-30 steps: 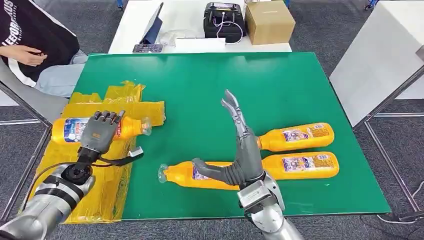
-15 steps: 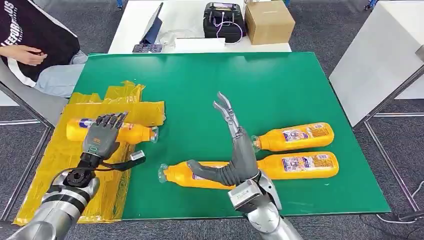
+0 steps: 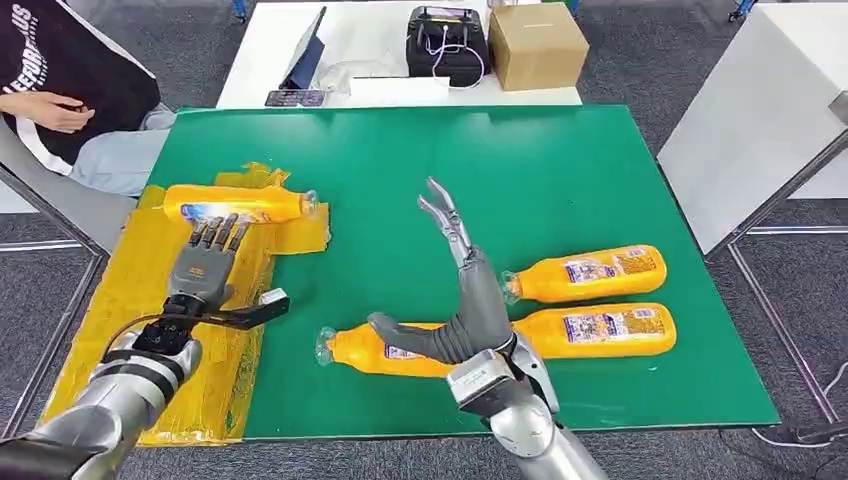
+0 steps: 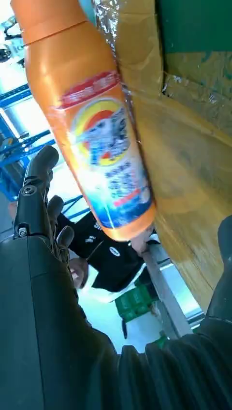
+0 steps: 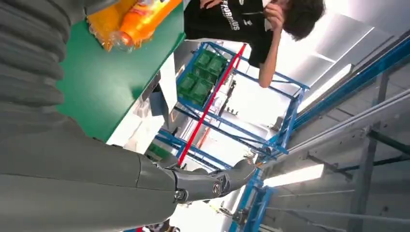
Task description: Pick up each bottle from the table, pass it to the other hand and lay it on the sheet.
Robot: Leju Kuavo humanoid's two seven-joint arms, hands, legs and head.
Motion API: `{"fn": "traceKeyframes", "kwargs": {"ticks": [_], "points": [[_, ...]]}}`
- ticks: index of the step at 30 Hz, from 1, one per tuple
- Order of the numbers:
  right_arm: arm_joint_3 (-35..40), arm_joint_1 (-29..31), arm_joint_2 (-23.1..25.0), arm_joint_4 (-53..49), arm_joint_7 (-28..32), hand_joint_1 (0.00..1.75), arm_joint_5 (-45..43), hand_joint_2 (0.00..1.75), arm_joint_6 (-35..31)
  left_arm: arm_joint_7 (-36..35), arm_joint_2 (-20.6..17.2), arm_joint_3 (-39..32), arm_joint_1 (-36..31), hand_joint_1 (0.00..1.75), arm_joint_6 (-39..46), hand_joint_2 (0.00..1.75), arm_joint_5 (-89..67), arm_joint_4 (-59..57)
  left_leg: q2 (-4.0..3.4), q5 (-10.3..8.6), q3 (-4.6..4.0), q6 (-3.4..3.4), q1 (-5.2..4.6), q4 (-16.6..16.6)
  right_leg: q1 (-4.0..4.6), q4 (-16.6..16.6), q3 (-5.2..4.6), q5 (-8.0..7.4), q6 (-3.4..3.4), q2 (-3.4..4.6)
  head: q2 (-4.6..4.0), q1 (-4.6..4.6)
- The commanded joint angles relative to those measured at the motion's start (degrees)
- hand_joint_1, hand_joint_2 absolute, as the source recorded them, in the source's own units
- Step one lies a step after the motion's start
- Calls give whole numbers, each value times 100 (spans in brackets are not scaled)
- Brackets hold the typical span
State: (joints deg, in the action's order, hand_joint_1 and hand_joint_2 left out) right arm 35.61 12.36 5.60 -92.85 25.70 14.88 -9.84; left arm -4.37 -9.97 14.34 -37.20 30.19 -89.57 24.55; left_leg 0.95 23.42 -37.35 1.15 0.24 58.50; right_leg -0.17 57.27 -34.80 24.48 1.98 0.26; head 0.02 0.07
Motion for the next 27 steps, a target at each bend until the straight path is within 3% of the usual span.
{"fn": "traceKeyframes", "kwargs": {"ticks": [1, 4, 5, 8, 9, 12, 14, 17, 27], "points": [[101, 266, -90, 423, -147, 0, 136, 175, 111, 93, 149, -39, -163, 0, -351, 175, 117, -642, -17, 4, 38, -4, 1, -9, 3, -12, 37, 0, -1, 8, 0, 0], [108, 273, -84, 455, -157, 0, 168, 175, 112, 123, 149, -88, -159, 0, -317, 175, 133, -623, -29, 9, 79, -6, 4, -18, 7, -24, 79, 0, -3, 16, 0, -2], [144, 292, -105, 491, -216, 0, 301, 175, 123, 230, 178, -281, -136, 0, -108, 175, 264, -565, -16, 4, 57, -3, 1, -9, 2, -10, 55, 0, -1, 8, 0, 0], [591, 558, -385, 840, -779, 0, 1686, 175, 98, 1369, 431, -1513, 1, 0, 981, 175, 1635, 63, -18, 4, 59, -2, 0, -11, 2, -13, 58, -1, 0, 10, 0, 0], [772, 680, -472, 1067, -955, 0, 2194, 175, 151, 2006, 575, -2040, 128, 0, 981, 175, 2299, 656, -13, 1, 49, -1, 1, -8, 2, -10, 48, -2, 1, 7, 0, 0], [895, 699, -575, 1598, -1065, 0, 2931, 175, 106, 2982, 936, -2713, 375, 0, 558, 175, 3850, 1812, -3, -3, 38, 0, 4, -5, 7, -10, 40, -2, 2, -6, 0, -2], [897, 711, -611, 1800, -1043, 0, 3082, 175, 71, 3127, 1032, -2785, 496, 0, 194, 175, 4328, 2362, 7, 5, 67, 1, 11, -8, 14, -26, 79, 7, 5, -24, 0, 2], [950, 829, -799, 2020, -1136, 0, 3338, 175, 199, 3272, 1192, -2807, 623, 0, -301, 175, 4988, 3012, 2, 5, 47, 2, 6, -3, 8, -17, 57, 3, 4, -8, 0, 0], [1074, 896, -1066, 2407, -1252, 0, 3681, 175, 426, 3341, 1370, -2652, 787, 0, -393, 175, 5226, 3215, 8, 1, 28, 1, -2, -5, -1, -12, 36, 1, 2, -10, 0, -2]]}}
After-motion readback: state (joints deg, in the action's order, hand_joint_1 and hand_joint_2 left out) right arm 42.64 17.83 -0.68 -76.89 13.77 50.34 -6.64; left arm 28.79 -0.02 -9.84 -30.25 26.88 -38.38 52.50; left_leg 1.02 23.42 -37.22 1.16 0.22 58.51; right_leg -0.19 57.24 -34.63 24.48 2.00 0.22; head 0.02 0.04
